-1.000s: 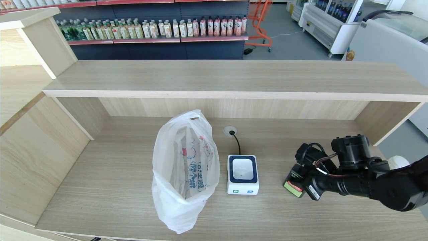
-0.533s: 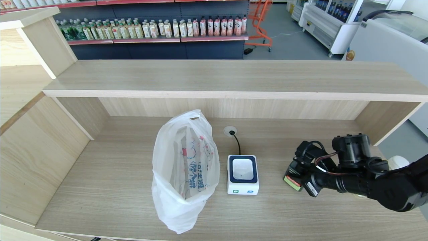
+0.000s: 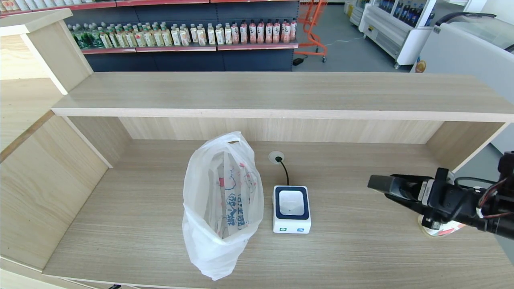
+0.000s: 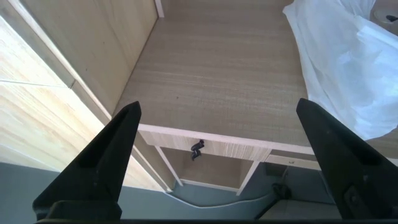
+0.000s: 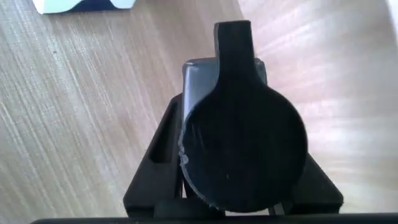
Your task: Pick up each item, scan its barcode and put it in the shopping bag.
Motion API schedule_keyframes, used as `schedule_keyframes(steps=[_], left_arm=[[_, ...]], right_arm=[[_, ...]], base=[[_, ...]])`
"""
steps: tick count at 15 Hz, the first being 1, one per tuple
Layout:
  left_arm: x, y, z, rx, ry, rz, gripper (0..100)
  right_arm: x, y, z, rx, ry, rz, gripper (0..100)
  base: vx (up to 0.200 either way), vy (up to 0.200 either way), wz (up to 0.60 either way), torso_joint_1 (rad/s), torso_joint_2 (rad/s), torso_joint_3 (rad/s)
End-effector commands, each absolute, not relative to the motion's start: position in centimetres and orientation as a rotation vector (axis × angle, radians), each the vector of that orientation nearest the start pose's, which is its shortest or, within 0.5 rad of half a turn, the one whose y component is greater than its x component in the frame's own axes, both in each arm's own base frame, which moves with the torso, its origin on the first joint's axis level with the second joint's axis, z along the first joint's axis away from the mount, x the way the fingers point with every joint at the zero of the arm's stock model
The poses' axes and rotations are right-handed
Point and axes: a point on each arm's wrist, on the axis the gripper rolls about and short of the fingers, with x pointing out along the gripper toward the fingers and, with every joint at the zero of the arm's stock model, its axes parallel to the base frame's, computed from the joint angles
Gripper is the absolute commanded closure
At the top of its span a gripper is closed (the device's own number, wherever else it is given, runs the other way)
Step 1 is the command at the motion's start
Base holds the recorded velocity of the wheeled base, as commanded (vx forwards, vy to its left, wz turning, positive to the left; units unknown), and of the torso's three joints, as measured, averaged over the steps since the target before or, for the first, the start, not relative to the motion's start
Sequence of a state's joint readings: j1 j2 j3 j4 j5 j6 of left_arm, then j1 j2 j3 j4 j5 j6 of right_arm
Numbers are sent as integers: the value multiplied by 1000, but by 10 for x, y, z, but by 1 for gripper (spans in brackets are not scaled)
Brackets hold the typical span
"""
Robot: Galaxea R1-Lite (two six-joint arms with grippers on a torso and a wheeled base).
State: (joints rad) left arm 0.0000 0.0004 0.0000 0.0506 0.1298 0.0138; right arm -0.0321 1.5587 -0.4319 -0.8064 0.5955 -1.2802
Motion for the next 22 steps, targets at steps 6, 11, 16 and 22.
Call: schedule_keyframes(steps=[6, 11, 16, 22], left_arm=[[-23, 3, 70, 17, 53, 130, 0], [-23, 3, 70, 17, 53, 130, 0], [-23, 3, 70, 17, 53, 130, 0], [-23, 3, 70, 17, 53, 130, 0]], right_arm=[[197, 80, 160, -1840, -1290, 908, 100], [182, 132, 161, -1863, -1817, 849, 100], [184, 135, 162, -1865, -1899, 761, 100], [187, 136, 158, -1866, -1889, 774, 100]], base=[[0, 0, 0, 0, 0, 0], [0, 0, 0, 0, 0, 0], [0, 0, 0, 0, 0, 0], [0, 0, 0, 0, 0, 0]])
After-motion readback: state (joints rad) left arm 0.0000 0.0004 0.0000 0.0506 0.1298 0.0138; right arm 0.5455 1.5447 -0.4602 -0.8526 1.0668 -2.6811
